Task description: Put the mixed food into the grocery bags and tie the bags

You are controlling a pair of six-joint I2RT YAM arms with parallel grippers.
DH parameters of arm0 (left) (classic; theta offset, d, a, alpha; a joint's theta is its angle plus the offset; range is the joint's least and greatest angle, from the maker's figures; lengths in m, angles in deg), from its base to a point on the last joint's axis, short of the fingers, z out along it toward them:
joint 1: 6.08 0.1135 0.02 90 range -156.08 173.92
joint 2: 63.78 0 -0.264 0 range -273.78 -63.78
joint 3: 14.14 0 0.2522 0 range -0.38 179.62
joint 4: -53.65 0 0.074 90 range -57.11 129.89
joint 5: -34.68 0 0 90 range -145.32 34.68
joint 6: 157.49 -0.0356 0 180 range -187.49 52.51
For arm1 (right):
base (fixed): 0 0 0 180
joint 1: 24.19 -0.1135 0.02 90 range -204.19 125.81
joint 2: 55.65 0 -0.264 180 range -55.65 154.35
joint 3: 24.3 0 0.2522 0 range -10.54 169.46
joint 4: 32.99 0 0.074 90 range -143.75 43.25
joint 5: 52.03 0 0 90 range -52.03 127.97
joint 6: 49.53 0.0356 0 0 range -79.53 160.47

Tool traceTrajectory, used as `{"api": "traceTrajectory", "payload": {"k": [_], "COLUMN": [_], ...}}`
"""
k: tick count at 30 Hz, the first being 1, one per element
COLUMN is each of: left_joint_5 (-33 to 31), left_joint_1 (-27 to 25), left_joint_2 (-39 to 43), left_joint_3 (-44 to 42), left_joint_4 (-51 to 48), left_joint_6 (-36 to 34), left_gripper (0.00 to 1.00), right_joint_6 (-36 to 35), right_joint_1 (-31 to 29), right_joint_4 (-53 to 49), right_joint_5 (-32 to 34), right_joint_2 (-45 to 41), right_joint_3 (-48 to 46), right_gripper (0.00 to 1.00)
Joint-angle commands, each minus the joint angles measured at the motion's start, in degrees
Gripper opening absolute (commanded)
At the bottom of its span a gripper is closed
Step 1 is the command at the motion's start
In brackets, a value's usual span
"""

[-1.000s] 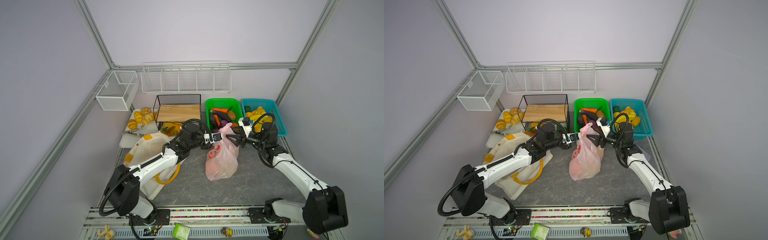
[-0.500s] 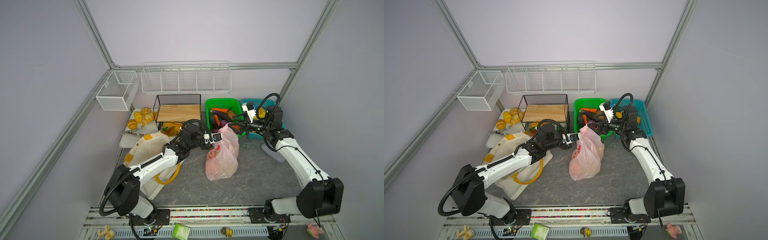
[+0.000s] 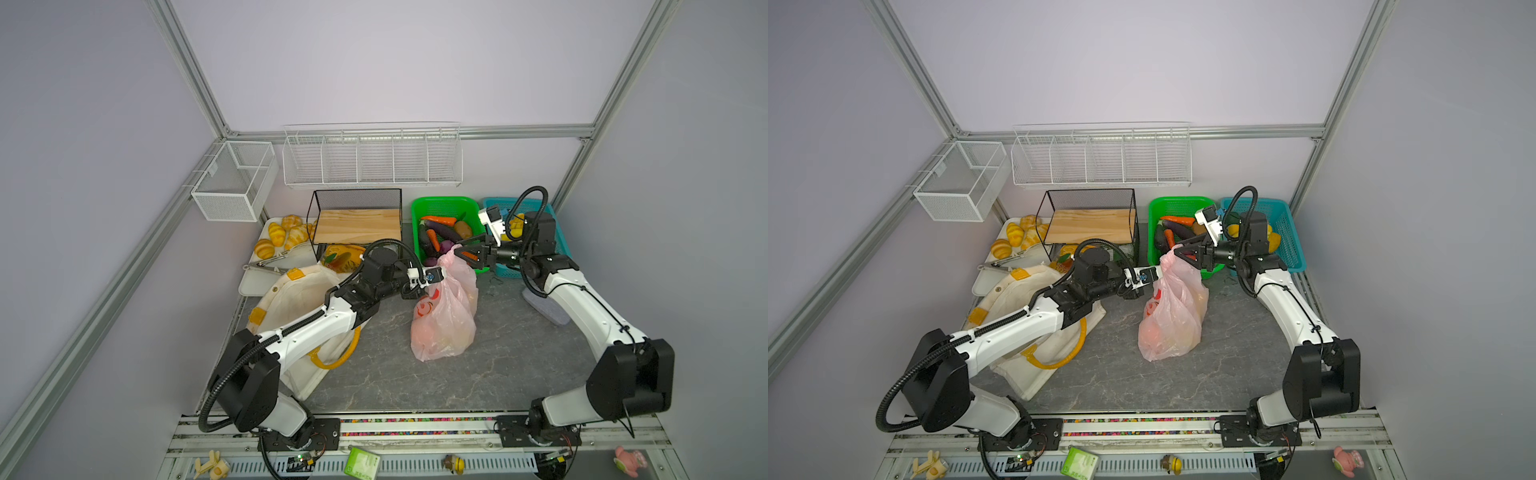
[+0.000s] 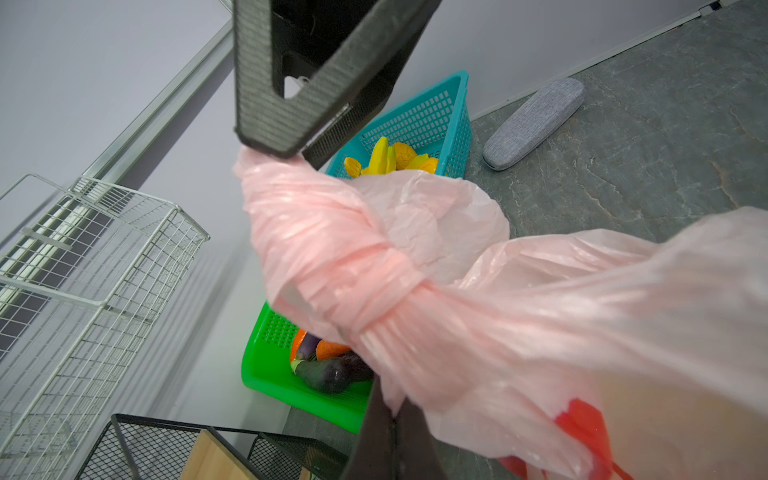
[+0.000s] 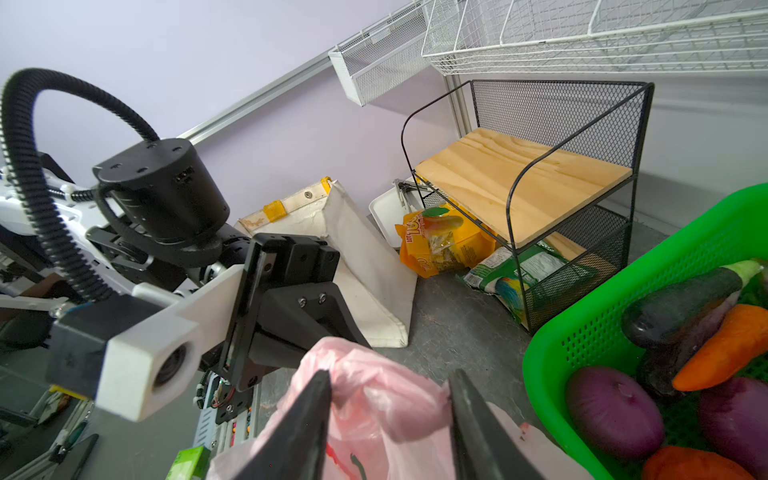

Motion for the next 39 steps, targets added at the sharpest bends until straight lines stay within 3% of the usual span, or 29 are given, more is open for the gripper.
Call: {"api": "traceTrajectory", "payload": {"k": [1,8,18,26,31,39], "left_joint_5": [0.4,-0.5,-2.6,-5.4,-6.3,-11.5], "left_joint_1": [0.0,0.0,0.0,0.0,0.0,0.0], "left_joint_2": [0.8,1.4,2.7,3.4,3.2,3.0], "left_joint_3": [-0.1,-0.5,-1.1,-1.1,-0.7,-0.5], "left_joint_4": [0.1,0.0,-0.5,-1.3,-1.9,-4.5], "left_joint_6": [-0.8,-0.8,0.9,1.5,1.5,0.2], "left_gripper": [0.00,0.00,0.00,0.00,0.00,0.00], "right_joint_6": [-0.9,-3.7,-6.2,-8.3,-8.8,-11.1], "right_joint_1": [-0.1,-0.1,0.0,-0.3,-0.7,-1.9], "right_joint_4": [0.1,-4.2,-9.9,-15.3,-16.3,-21.0], "right_joint_5": [-1.6,1.9,8.6,18.7,20.5,29.7], "right_joint_2": [-0.5,-2.2,-5.3,-7.4,-7.8,-8.2], "right_joint_3": [1.0,0.8,0.4,1.0,1.2,2.1], "right_gripper": [0.39,0.23,0.19,0.21,0.21,0.19]}}
